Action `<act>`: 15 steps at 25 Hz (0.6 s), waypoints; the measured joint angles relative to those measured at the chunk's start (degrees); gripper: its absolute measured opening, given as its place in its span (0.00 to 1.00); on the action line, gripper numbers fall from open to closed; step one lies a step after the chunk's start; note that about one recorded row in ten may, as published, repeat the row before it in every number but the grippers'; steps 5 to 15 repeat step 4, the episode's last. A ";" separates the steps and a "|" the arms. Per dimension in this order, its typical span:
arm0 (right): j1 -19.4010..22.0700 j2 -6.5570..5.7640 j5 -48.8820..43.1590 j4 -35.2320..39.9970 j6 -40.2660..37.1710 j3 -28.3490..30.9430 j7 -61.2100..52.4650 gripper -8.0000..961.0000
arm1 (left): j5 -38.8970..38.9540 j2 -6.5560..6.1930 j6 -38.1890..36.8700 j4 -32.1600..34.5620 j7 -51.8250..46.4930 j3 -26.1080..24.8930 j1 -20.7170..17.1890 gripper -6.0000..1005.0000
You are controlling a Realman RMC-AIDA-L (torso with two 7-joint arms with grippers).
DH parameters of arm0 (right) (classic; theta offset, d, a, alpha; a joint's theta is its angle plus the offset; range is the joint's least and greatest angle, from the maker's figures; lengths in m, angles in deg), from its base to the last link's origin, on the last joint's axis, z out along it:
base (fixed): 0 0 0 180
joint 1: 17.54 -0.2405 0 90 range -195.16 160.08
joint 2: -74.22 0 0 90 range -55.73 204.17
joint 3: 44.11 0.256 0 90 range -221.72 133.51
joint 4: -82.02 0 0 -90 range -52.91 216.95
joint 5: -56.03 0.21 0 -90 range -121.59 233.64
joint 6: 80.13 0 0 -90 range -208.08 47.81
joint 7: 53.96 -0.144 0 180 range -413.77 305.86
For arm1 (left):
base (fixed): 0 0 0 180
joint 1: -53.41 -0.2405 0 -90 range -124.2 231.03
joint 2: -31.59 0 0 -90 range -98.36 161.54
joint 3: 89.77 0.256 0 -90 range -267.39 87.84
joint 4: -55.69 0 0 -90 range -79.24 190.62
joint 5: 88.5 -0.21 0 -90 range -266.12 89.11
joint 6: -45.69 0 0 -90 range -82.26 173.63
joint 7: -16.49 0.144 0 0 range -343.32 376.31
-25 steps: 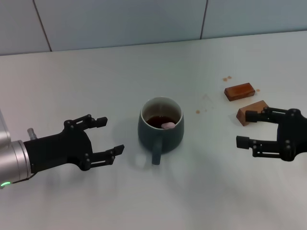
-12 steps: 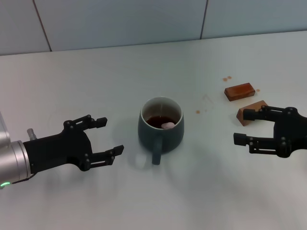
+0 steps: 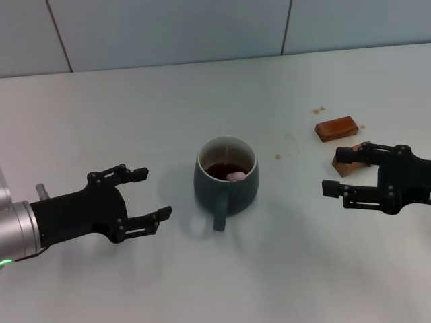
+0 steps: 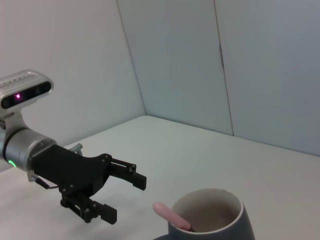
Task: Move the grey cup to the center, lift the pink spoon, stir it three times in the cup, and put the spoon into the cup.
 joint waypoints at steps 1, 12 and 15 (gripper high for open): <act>-0.17 0.00 0.02 -0.31 0.00 0.11 0.06 0.80 | 0.00 0.00 0.00 0.01 0.00 -0.06 -0.11 0.83; -0.74 0.00 0.07 -1.30 0.17 0.15 0.12 0.80 | 0.01 0.00 0.00 -0.01 0.00 -0.17 -0.24 0.83; -0.74 0.00 0.07 -1.30 0.17 0.15 0.12 0.80 | 0.01 0.00 0.00 -0.01 0.00 -0.17 -0.24 0.83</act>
